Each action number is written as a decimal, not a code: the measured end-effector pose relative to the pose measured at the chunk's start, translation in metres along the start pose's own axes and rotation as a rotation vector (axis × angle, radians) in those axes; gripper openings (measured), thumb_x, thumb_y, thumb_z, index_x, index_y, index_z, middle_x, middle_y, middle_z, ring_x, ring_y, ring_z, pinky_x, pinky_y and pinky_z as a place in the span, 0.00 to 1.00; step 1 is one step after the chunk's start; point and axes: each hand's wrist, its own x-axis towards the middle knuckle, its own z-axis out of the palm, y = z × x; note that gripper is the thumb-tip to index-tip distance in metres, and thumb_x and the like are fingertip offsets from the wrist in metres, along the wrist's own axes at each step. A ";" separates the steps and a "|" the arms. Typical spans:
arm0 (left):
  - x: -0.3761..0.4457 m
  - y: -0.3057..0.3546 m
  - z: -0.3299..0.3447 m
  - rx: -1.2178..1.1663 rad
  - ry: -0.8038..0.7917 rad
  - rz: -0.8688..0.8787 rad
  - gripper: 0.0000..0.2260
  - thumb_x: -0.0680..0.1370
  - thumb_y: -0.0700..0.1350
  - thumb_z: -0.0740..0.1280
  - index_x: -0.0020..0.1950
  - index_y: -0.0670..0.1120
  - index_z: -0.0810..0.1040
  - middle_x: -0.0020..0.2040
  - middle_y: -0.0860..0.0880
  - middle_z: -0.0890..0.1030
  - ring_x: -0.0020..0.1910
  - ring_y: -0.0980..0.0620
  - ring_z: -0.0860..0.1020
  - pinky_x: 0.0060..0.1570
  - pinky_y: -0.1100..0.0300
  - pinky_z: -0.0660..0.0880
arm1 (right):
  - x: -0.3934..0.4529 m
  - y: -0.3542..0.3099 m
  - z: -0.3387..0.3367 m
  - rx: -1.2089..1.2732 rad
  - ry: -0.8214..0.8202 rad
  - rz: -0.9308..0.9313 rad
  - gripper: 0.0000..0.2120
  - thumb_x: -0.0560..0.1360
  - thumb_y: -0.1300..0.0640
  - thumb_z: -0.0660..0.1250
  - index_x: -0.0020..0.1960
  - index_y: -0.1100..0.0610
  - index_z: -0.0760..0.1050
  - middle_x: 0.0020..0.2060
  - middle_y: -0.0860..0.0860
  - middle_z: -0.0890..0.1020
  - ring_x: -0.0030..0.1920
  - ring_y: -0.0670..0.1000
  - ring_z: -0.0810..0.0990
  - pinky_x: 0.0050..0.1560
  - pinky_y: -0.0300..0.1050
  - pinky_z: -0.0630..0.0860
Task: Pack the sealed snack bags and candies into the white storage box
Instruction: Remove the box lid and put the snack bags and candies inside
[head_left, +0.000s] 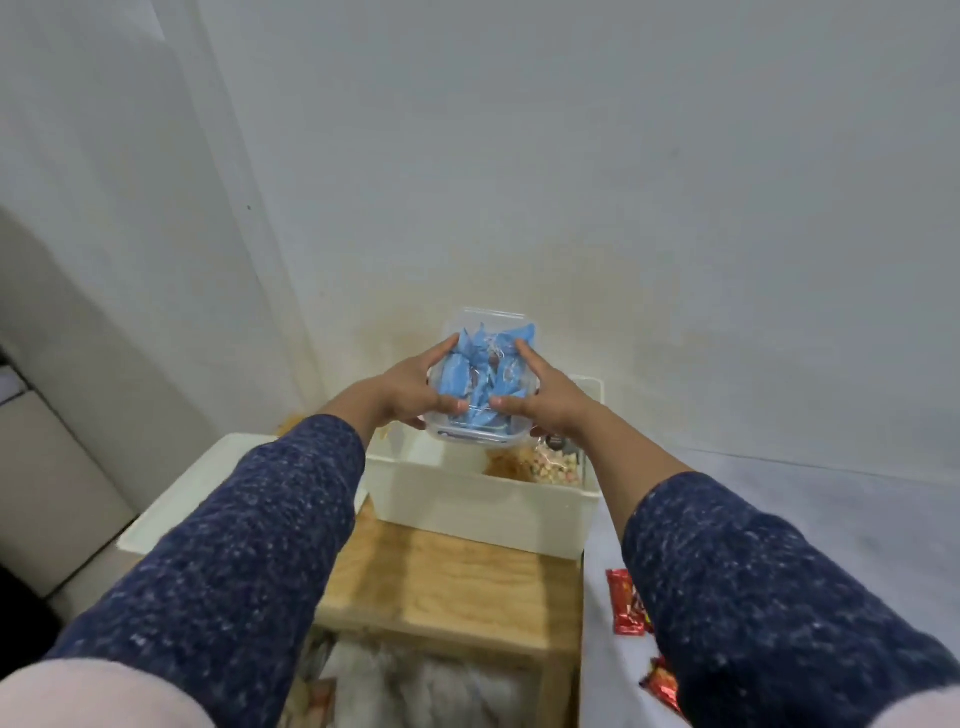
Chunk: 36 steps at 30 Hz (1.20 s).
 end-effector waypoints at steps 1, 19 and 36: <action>0.005 -0.010 -0.009 0.014 -0.010 -0.010 0.43 0.73 0.42 0.73 0.76 0.63 0.49 0.69 0.46 0.69 0.60 0.44 0.73 0.55 0.46 0.77 | 0.009 0.000 0.012 0.009 0.001 0.017 0.44 0.71 0.54 0.73 0.76 0.40 0.48 0.69 0.53 0.70 0.60 0.58 0.77 0.55 0.54 0.78; 0.190 -0.156 -0.030 0.248 -0.227 -0.186 0.46 0.75 0.45 0.69 0.76 0.57 0.34 0.73 0.46 0.65 0.64 0.44 0.71 0.59 0.49 0.76 | 0.198 0.099 0.107 0.061 -0.088 0.249 0.44 0.70 0.58 0.74 0.77 0.44 0.51 0.72 0.53 0.67 0.62 0.58 0.76 0.61 0.59 0.75; 0.232 -0.178 -0.006 0.540 -0.154 -0.199 0.32 0.75 0.50 0.67 0.75 0.47 0.57 0.68 0.42 0.71 0.64 0.43 0.72 0.63 0.53 0.70 | 0.235 0.105 0.111 -0.531 -0.267 0.387 0.42 0.72 0.52 0.71 0.78 0.49 0.49 0.73 0.57 0.64 0.71 0.59 0.67 0.70 0.49 0.65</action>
